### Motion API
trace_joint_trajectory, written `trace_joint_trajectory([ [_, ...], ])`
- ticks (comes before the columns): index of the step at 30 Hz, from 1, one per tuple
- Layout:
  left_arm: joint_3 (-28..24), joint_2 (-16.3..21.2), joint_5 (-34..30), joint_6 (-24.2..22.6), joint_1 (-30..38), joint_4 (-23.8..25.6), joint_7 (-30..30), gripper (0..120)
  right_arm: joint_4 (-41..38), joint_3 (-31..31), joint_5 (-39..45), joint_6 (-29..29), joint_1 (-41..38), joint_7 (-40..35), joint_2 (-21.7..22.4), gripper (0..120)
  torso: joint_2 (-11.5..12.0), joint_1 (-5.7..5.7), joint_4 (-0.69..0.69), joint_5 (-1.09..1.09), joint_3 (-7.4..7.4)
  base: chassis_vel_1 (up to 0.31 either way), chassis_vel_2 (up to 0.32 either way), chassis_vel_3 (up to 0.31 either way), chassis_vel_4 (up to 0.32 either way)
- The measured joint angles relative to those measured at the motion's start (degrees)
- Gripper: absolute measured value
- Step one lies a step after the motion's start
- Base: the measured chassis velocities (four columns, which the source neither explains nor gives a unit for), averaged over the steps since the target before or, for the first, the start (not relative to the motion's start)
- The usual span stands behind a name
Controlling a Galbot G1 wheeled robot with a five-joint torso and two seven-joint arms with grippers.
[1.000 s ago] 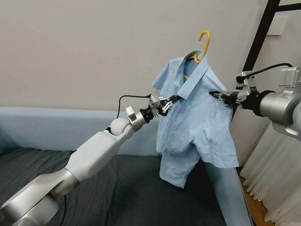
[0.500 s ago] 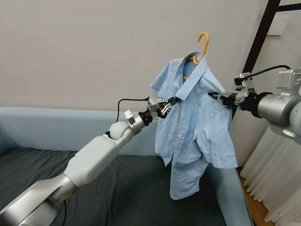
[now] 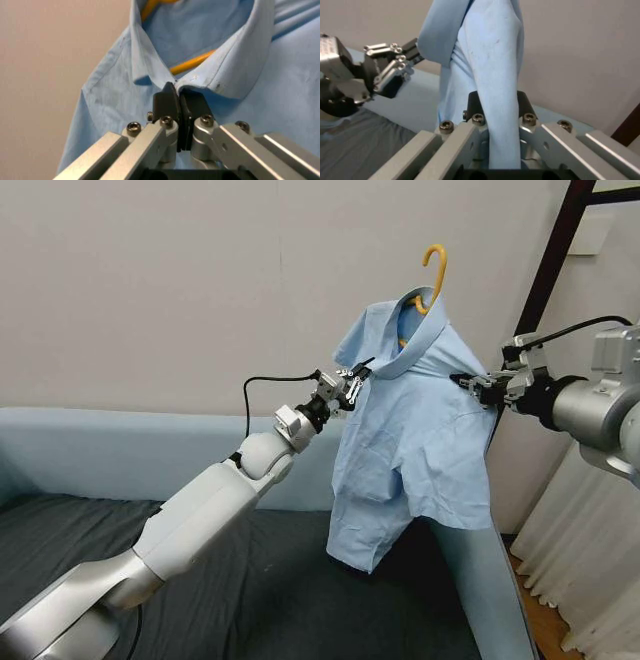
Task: Pick up the clothes from the sofa and hang them on the clothes hanger.
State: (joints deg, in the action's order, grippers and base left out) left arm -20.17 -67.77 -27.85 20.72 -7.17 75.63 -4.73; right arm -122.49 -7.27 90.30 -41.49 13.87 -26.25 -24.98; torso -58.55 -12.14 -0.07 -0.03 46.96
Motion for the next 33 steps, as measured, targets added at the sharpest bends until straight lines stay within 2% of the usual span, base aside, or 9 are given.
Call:
trace_joint_trajectory([
  [4,-0.89,-1.29,-0.02,0.50,-0.28,-1.00,0.24,0,0.40,0.22,1.72,0.57,-0.51,-0.03,-0.67,2,0.00,0.00,0.01,0.00,0.00,0.000,0.000,0.000,0.000],
  [10,-1.54,-4.33,0.49,3.70,-0.46,-3.38,0.57,0,1.06,0.46,3.34,0.76,-0.60,-0.02,-1.45,2,0.00,0.00,-0.01,0.01,0.00,0.000,0.000,0.000,0.000],
  [16,-2.01,-6.40,3.11,5.33,-1.55,-5.60,3.43,0,1.55,0.57,4.13,0.77,-0.66,-0.32,-1.96,2,0.00,0.00,0.01,0.01,0.00,0.000,0.000,0.000,0.000],
  [23,-2.78,-6.65,4.49,5.30,-2.81,-6.02,5.69,0,1.75,0.57,4.71,0.76,-0.82,-0.35,-2.15,2,0.00,0.00,0.00,0.01,0.00,0.000,0.000,0.000,0.000],
  [25,-3.23,-6.35,3.27,5.27,-3.82,-4.69,9.36,0,1.83,0.57,4.82,0.55,-0.78,-0.75,-1.90,2,0.00,0.00,0.01,-0.01,0.00,0.000,0.000,0.000,0.000],
  [27,-2.99,-5.96,2.89,5.30,-3.94,-3.80,10.50,0,1.67,0.57,4.82,0.00,-0.64,-1.36,-1.51,2,0.00,0.00,0.00,-0.01,0.00,0.000,0.000,0.000,0.000],
  [33,-2.98,-5.09,0.91,5.18,-2.45,-2.63,10.99,0,0.76,0.81,4.84,-0.28,-0.31,-1.78,-0.96,2,0.00,0.00,0.01,0.00,0.00,0.000,0.000,0.000,0.000],
])
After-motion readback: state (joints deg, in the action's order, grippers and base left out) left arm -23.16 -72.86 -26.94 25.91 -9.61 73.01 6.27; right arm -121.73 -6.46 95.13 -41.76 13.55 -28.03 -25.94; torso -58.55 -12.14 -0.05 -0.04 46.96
